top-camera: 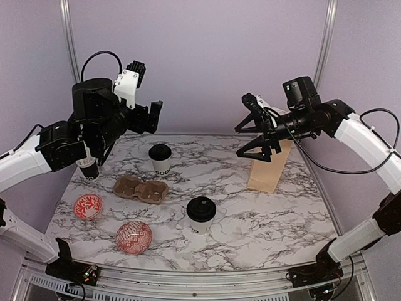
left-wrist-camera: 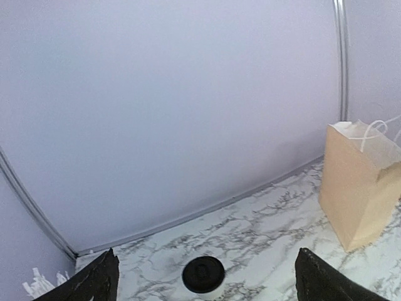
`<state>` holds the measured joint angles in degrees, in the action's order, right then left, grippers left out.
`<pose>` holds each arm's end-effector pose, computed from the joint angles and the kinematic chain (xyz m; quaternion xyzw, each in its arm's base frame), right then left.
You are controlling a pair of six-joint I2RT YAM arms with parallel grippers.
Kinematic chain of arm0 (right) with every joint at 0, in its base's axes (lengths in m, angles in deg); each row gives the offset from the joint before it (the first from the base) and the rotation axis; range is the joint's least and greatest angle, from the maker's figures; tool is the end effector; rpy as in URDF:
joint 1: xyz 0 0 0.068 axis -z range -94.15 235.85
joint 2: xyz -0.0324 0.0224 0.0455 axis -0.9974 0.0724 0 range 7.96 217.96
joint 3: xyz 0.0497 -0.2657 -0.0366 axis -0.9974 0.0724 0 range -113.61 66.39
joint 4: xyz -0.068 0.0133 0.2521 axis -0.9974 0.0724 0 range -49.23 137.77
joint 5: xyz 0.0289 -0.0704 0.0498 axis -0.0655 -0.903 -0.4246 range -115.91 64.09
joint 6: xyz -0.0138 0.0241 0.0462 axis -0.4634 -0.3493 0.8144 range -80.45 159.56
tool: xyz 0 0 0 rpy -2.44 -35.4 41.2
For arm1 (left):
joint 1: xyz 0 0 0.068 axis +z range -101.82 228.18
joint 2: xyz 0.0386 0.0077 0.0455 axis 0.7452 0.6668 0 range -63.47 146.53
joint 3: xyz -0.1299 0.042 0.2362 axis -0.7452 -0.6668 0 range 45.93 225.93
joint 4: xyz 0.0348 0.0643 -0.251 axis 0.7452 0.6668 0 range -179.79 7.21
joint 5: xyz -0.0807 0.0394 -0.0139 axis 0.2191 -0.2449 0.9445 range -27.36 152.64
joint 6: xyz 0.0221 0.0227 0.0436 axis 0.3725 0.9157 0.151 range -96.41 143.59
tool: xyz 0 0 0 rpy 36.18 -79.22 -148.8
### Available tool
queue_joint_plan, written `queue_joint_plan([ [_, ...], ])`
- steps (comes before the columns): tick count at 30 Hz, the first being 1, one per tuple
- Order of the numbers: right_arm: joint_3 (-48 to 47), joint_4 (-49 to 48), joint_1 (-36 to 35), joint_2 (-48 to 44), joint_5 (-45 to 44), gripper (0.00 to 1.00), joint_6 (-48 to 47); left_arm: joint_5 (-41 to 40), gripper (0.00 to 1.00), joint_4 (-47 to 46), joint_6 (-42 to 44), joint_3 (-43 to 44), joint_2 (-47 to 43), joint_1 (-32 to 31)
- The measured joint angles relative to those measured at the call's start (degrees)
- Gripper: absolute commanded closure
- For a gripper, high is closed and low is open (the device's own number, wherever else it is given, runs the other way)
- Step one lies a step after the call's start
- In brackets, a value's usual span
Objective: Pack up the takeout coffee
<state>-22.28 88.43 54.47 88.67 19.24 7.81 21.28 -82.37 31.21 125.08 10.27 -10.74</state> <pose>0.2328 0.1715 0.4040 -0.5765 0.6268 0.3463 0.3935 0.1673 -0.2319 0.4463 0.1641 0.6973 -0.0523 0.6958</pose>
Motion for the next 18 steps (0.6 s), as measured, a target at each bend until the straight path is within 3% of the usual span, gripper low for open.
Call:
queue_joint_plan([
  [6,-0.13,-1.44,-4.96,5.88,-3.17,0.05,-5.79,-6.67,0.01,-13.62,7.41,-11.58,-0.28,2.97],
  [13,1.03,-0.33,-12.94,13.07,-11.65,0.08,-11.23,-3.91,0.01,-18.97,6.03,-22.84,-2.32,4.70],
  [18,1.01,1.57,-16.70,16.68,-16.13,0.07,-14.19,-0.46,0.01,-20.98,3.67,-24.79,-2.16,5.20],
])
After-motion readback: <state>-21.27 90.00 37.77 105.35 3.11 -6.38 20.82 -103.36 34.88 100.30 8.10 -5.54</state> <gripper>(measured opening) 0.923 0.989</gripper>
